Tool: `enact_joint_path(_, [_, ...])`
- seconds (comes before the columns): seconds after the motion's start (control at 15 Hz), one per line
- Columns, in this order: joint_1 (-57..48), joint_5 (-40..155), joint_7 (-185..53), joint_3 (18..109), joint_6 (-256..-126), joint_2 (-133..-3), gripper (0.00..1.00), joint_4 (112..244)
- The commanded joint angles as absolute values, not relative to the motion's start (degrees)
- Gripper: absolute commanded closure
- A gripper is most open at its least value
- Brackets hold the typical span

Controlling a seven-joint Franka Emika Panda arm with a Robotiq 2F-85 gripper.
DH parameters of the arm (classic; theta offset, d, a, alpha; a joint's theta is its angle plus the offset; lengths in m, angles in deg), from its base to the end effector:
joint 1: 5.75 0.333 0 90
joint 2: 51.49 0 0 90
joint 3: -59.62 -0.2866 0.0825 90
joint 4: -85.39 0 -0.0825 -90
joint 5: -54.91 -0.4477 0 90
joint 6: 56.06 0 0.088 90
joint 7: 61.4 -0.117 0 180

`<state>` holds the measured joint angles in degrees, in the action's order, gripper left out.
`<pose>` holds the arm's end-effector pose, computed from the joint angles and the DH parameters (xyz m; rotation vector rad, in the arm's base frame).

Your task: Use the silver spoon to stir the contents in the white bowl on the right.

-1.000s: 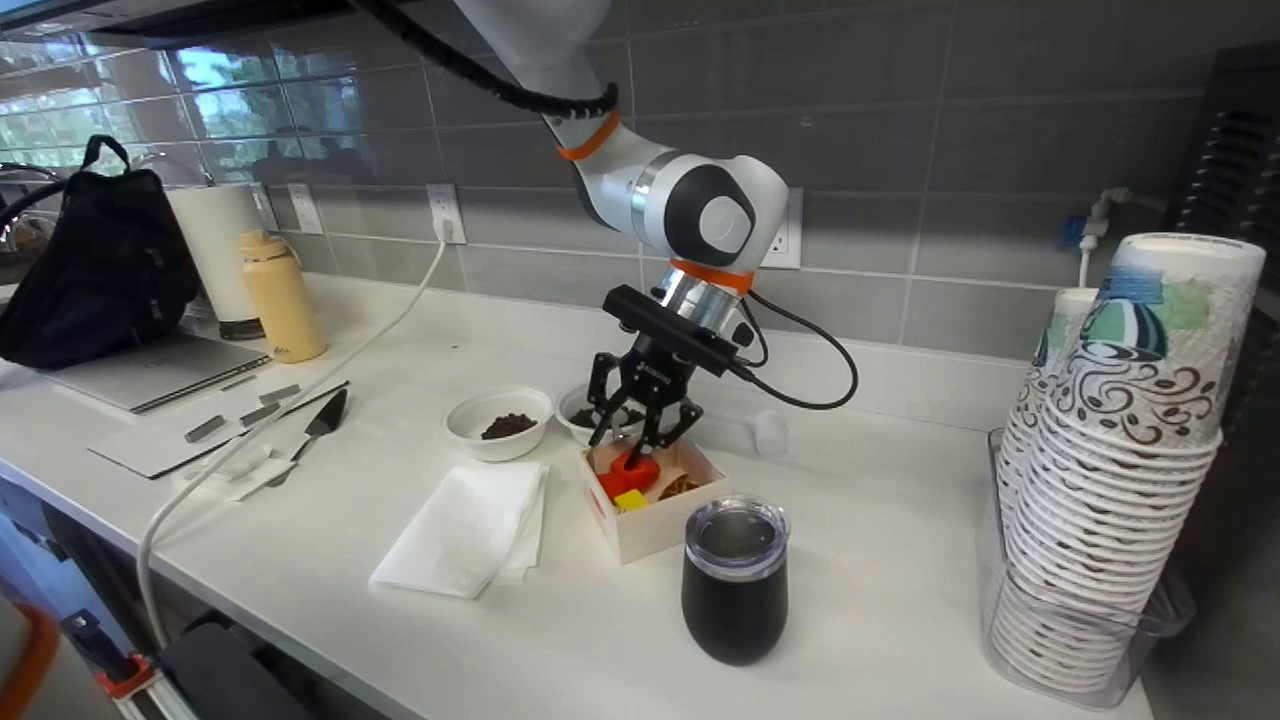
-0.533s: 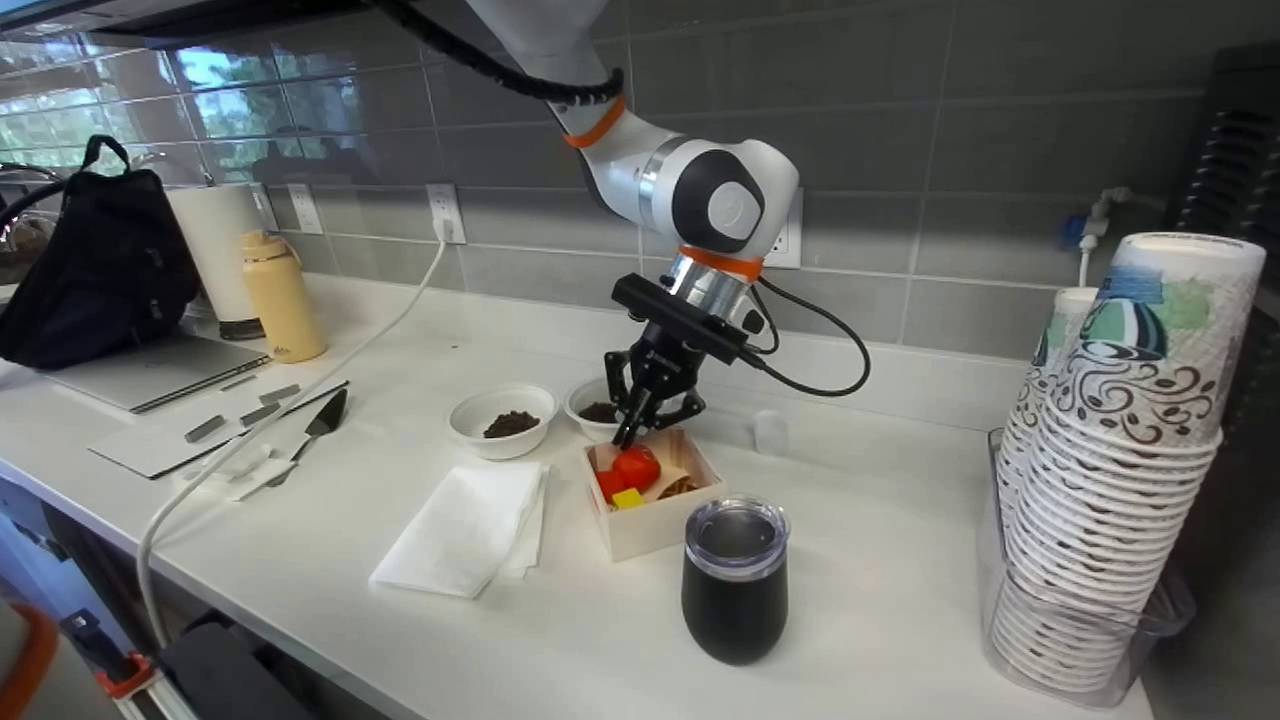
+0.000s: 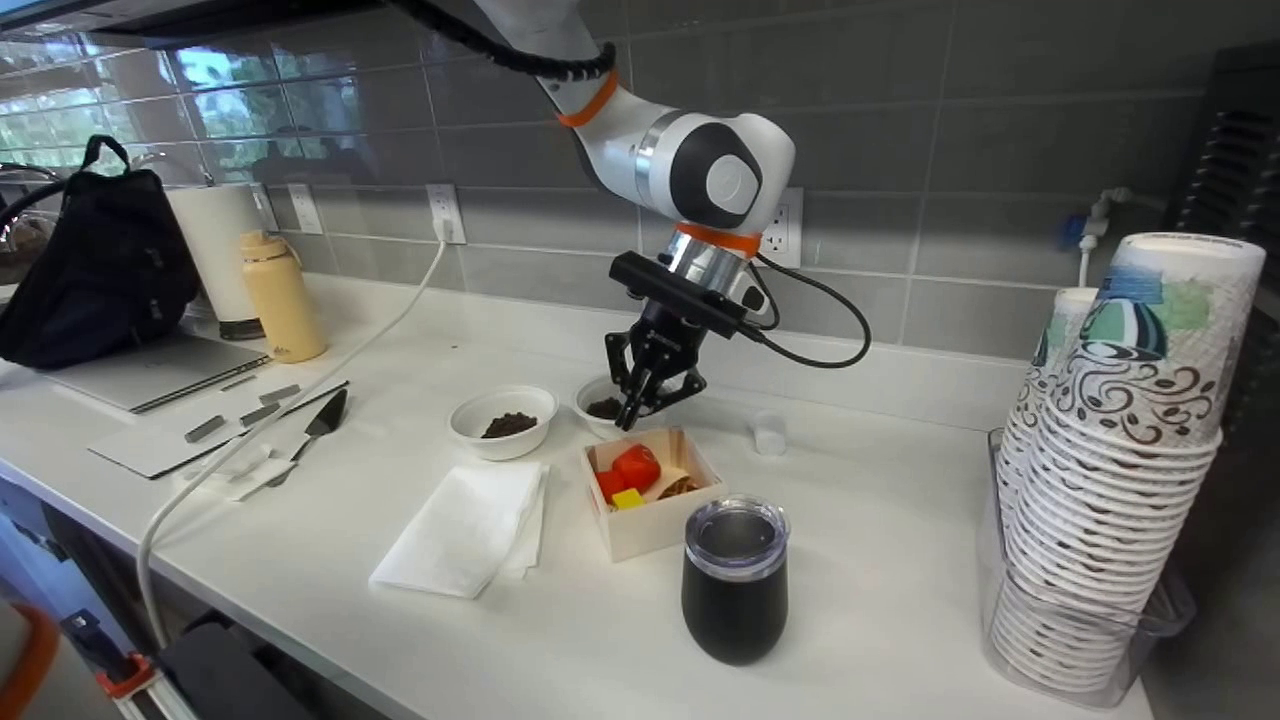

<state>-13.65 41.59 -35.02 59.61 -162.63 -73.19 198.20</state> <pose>0.5815 -0.0603 0.1708 -2.7358 -0.2753 0.5686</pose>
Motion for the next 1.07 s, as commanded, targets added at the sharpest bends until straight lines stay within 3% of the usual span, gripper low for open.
enact_joint_path(0.0, [-12.2, 44.7, -38.9, 59.5, -159.3, -70.3, 0.99, 198.7])
enact_joint_path(1.0, [-6.4, 58.4, -51.7, 59.5, -169.3, -60.5, 0.99, 209.2])
